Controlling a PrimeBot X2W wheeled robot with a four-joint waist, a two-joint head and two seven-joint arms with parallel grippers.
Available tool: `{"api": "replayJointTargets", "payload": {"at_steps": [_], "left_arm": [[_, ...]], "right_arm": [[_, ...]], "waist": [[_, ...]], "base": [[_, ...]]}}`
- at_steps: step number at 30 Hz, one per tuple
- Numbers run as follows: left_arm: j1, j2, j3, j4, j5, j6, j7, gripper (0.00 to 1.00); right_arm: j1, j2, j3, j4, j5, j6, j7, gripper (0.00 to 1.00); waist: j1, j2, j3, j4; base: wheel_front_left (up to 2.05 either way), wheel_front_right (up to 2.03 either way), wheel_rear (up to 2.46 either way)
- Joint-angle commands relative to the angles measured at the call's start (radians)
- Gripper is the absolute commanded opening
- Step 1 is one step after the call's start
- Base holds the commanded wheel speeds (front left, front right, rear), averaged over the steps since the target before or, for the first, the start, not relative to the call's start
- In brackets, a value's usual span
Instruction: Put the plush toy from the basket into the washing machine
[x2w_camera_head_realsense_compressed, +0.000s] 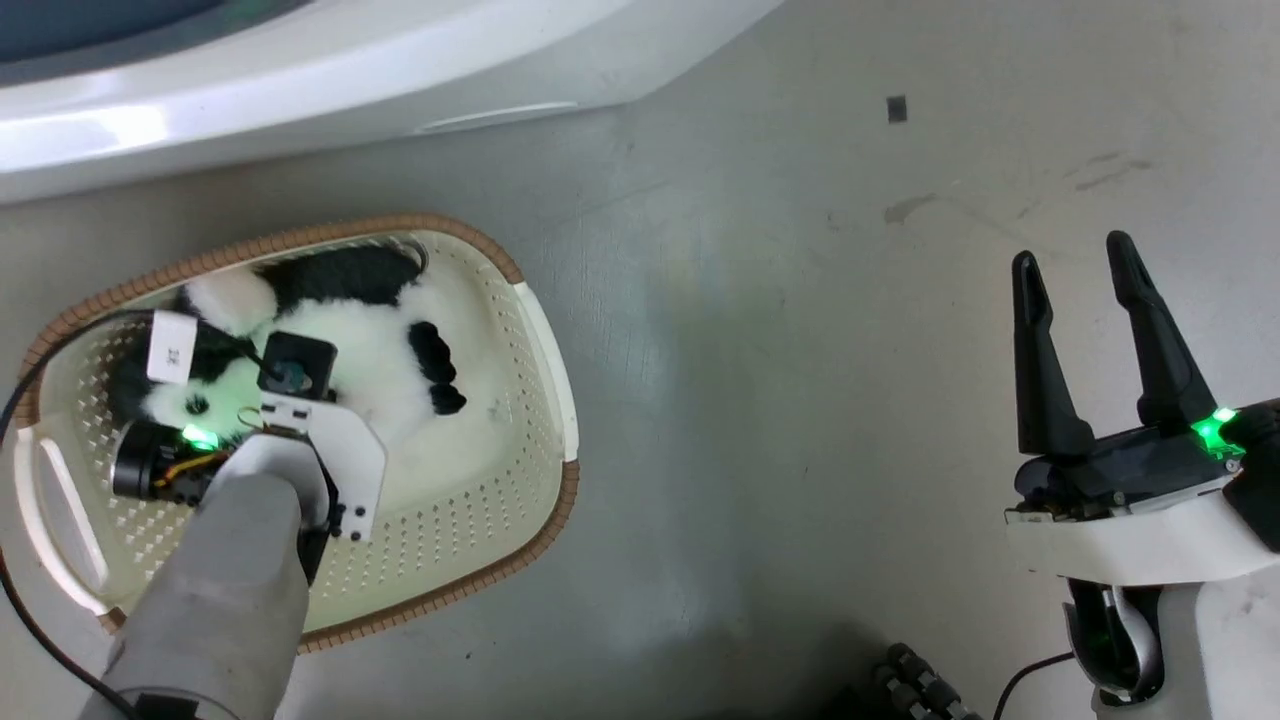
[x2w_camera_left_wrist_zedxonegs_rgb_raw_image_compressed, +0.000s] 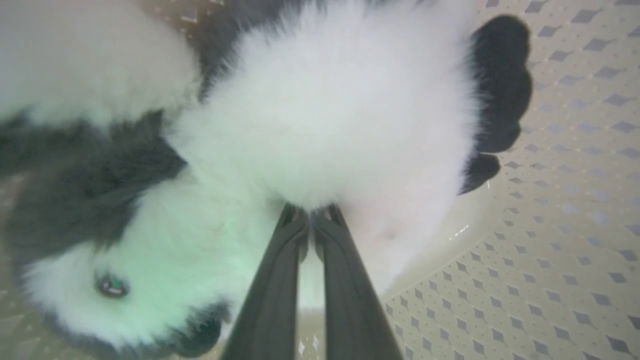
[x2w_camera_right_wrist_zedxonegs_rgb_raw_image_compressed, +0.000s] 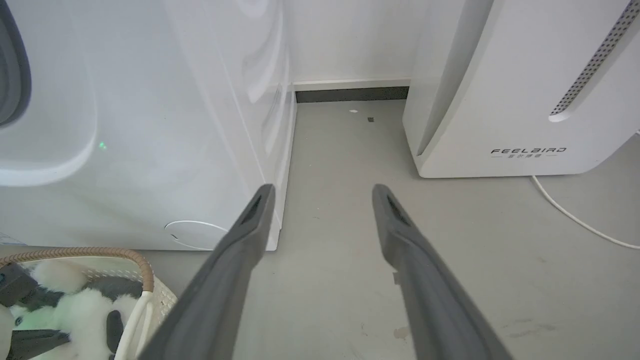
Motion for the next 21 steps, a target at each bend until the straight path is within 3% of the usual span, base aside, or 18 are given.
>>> {"api": "replayJointTargets", "payload": {"at_steps": [1,13,21], "left_arm": [[0.023,-0.007,0.0,0.005,-0.006,-0.008,-0.007,0.0],[0.14,-0.045,0.015,0.006,-0.059,-0.023,-0.091,0.0],[0.22,-0.077,0.024,-0.026,-0.088,-0.036,-0.123,0.0]], "right_arm": [[-0.018,0.001,0.002,0.006,0.005,-0.001,-0.004,1.0],[0.009,0.001,0.016,0.049,-0.008,-0.001,-0.004,1.0],[0.044,0.001,0.013,0.073,-0.027,-0.001,-0.004,1.0]], "waist": [[-0.0001,0.0,-0.02,0.002],[-0.0001,0.0,-0.197,0.016],[-0.0001,0.0,-0.32,0.06]], "base": [[0.0,0.0,0.0],[0.0,0.0,0.0],[0.0,0.0,0.0]]}}
